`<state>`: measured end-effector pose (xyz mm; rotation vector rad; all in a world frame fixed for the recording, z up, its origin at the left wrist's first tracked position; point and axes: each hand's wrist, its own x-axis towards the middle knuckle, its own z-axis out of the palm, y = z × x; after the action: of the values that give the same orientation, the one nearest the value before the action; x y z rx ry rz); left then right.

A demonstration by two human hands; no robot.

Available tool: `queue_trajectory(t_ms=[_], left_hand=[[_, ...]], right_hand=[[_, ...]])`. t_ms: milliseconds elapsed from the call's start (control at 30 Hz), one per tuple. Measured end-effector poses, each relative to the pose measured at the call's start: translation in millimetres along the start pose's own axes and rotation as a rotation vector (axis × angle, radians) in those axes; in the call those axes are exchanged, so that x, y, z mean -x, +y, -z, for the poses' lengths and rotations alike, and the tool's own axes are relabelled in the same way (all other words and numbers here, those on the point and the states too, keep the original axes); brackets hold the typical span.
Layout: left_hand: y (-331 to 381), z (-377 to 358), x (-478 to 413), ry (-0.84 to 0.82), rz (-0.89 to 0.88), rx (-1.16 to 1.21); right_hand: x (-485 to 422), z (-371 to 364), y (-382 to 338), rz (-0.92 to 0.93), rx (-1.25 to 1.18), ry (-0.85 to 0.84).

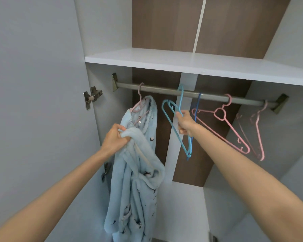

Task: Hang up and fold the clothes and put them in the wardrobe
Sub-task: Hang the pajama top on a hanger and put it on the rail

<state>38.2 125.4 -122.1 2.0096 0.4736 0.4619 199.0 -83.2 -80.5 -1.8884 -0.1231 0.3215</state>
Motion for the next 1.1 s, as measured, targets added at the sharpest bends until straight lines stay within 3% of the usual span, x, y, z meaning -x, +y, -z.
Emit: queue_trajectory(t_ms=[167,400,533,767,933,1100], left_hand=[[-5,-8,17,0.038,0.148,0.305],[-10,-23,50,-0.099,0.275,0.509],[-11,-38,59,-0.101,0.181,0.392],[-19,-63,73,-0.179,-0.226,-0.164],[-23,-87,84,-0.182,-0.154,-0.136],[-20,-100,88,-0.182,-0.121,-0.104]], right_hand=[[67,16,28,0.142,0.200,0.089],[169,36,58,-0.008,0.053,0.074],[222,52,76,-0.031,0.106,0.126],[293,80,103,0.045,0.337,0.116],[314,90,115,-0.022,0.432,0.030],[330,109,124,-0.079,0.304,0.010]])
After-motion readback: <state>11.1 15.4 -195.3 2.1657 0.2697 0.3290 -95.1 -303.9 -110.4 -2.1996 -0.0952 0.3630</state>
